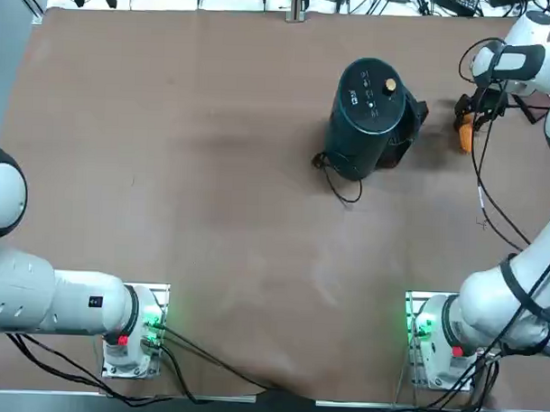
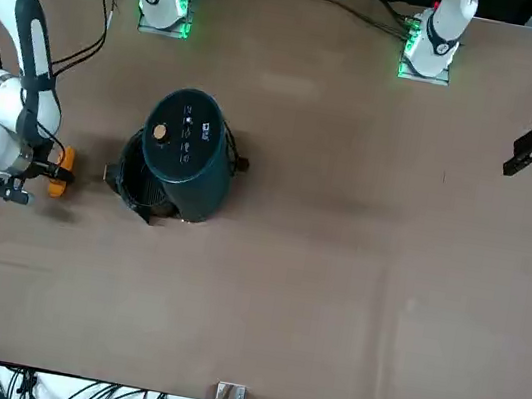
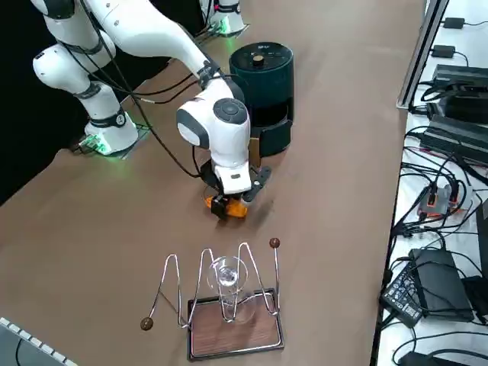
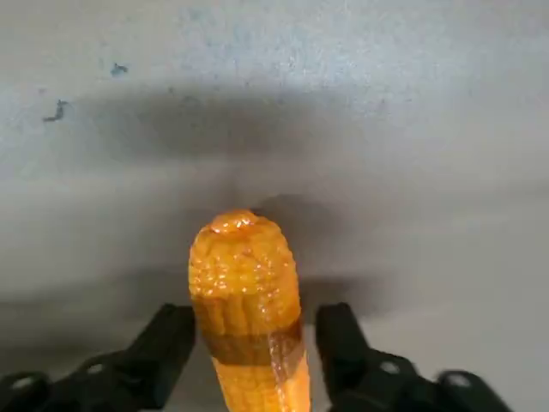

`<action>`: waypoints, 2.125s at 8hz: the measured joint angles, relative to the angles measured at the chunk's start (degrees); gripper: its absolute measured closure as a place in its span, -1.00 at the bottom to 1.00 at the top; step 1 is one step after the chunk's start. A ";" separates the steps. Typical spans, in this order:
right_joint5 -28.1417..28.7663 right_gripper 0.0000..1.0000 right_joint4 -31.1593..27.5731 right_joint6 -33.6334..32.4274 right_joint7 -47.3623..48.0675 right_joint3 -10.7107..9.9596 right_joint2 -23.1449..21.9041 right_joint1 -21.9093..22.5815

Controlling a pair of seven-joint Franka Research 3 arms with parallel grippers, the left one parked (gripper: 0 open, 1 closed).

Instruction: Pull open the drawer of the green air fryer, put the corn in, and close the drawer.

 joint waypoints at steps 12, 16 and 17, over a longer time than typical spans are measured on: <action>11.24 -0.14 6.77 -22.37 0.35 17.06 -11.39 0.94; 11.38 -0.14 6.27 -23.26 0.35 19.88 -10.17 1.32; 11.41 -0.14 6.16 -23.25 0.35 19.91 -9.64 1.83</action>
